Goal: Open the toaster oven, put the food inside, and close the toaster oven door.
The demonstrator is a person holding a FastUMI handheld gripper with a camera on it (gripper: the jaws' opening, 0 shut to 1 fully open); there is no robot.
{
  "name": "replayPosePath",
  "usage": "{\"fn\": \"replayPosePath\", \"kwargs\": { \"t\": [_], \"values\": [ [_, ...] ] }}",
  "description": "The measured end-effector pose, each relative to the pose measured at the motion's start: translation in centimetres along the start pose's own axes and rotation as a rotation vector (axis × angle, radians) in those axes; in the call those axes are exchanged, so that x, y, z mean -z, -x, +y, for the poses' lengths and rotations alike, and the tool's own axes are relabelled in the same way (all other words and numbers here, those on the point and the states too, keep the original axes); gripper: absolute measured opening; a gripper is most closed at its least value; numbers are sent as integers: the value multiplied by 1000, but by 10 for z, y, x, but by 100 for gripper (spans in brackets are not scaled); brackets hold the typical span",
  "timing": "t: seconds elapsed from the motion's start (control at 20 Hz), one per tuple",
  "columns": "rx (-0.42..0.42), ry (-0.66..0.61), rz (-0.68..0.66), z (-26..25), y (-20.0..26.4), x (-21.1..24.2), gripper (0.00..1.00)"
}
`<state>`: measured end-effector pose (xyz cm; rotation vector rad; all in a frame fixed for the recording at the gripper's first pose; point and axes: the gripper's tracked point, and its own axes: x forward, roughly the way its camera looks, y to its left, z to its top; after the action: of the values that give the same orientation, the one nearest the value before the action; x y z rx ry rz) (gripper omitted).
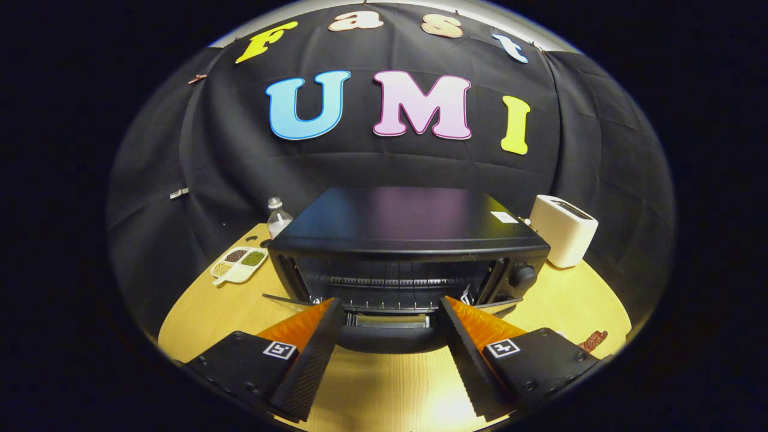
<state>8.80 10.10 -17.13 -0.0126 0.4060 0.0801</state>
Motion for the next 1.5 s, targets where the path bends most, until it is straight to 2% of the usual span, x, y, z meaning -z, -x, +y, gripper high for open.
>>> {"fn": "replayPosePath", "kwargs": {
  "t": [0.35, 0.6, 0.9, 1.25, 1.5],
  "values": [
    [-12, 19, 112, 2, 28, 66, 97],
    [-13, -41, 240, 0, 35, 118, 99],
    [-9, 1, 127, -30, 64, 67, 99],
    [46, -4, 14, -130, 103, -14, 98],
    [66, -21, 27, -209, 98, -26, 98]
  ]
}}
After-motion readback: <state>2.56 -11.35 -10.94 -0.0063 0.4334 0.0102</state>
